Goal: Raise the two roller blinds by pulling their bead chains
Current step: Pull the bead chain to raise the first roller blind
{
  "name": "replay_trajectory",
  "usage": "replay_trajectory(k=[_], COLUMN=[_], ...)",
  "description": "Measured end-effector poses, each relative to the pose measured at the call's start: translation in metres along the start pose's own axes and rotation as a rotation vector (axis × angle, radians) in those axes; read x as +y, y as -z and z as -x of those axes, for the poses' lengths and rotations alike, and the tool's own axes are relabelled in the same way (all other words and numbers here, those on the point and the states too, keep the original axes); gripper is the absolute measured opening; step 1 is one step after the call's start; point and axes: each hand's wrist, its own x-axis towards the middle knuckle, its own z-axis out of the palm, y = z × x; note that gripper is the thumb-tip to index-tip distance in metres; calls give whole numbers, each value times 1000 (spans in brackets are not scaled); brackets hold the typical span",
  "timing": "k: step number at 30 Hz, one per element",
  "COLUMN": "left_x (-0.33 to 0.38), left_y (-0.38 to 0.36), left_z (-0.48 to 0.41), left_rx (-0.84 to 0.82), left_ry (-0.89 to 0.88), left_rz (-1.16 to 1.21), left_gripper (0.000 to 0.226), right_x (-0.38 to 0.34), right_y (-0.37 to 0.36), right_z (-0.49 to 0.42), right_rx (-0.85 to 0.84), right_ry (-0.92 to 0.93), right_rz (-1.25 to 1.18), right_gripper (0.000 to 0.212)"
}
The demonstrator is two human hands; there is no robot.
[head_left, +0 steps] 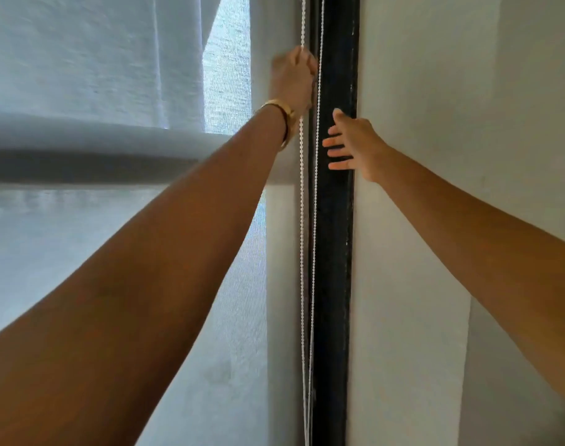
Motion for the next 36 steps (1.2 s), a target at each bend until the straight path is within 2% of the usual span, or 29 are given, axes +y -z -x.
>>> replay_trajectory(k=[5,9,14,20,25,28,33,36], left_x=[-6,-10,-25,-37,-65,-93,-124,-132], left_y=[19,26,29,36,44,53,74,82], left_z=[3,12,49,129,196,235,296,322], left_rx=[20,-3,-38,-167,-184,-239,-337,-386], left_ry=[-47,-43,3,190,265,322,446,544], left_rz=[37,68,35,233,191,163,116,118], left_gripper=[20,19,24,31,38,38,36,37], right_x=[4,7,-7,-22,-39,-52,-79,-69], right_y=[-7,-6,-3,-7,-27,-38,-49,-65], right_z=[11,21,34,53,67,77,94,98], right_rx=[-96,-144,-112,-108,-128,-142,-10,143], right_ry=[-61,-95,-68,-25,-73,-53,12,106], right_rz=[-90,-137,-181,-204,-337,-401,-434,-232], right_gripper=[48,45,44,48,53,48,35,33])
